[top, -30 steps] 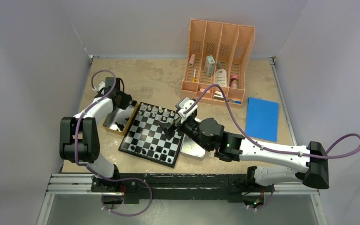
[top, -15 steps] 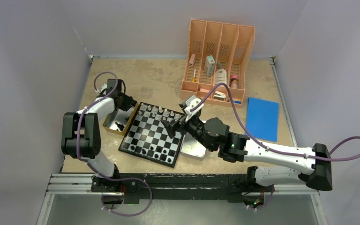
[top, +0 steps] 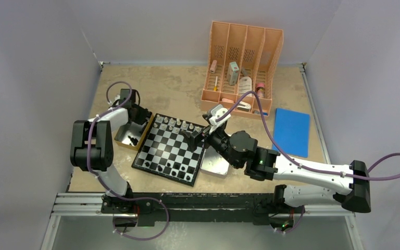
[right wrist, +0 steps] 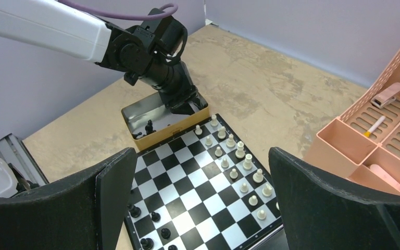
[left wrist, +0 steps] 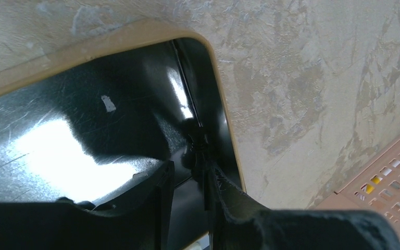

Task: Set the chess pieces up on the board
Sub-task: Adjust the chess piece in the storage box.

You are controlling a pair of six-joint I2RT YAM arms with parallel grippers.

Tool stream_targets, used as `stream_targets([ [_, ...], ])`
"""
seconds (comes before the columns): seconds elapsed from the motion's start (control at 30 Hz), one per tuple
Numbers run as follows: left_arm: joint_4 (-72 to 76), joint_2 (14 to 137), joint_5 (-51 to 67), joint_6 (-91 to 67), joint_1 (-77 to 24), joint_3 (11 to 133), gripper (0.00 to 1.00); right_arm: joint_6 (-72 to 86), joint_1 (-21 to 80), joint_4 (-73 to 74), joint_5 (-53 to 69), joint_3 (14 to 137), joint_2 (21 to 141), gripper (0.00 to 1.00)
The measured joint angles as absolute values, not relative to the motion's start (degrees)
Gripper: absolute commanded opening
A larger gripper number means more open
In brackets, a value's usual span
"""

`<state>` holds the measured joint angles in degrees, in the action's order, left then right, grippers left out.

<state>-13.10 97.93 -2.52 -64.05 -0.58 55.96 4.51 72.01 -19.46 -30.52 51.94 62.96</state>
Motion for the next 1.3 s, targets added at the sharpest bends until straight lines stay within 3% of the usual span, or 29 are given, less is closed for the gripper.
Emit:
stream_targets([
  [0.27, -11.88, 100.09, -0.12, -64.07, 1.02, 55.96, 0.29, 5.04, 72.01, -18.90, -30.46, 51.94, 62.98, 0.99],
  [0.47, -15.14, 102.72, -0.34, -65.69, 1.17, 59.59, 0.21, 4.99, 72.01, -18.98, -29.12, 51.66, 62.30, 0.99],
  [0.97, -29.47, 103.39, -8.93, -67.83, 1.13, 64.86, 0.17, 4.45, 72.01, -19.70, -24.40, 51.16, 61.89, 0.99],
  [1.3, -31.51, 96.57, -12.47, -67.90, 1.13, 63.05, 0.27, 4.43, 72.01, -19.68, -24.03, 51.18, 62.30, 0.99],
])
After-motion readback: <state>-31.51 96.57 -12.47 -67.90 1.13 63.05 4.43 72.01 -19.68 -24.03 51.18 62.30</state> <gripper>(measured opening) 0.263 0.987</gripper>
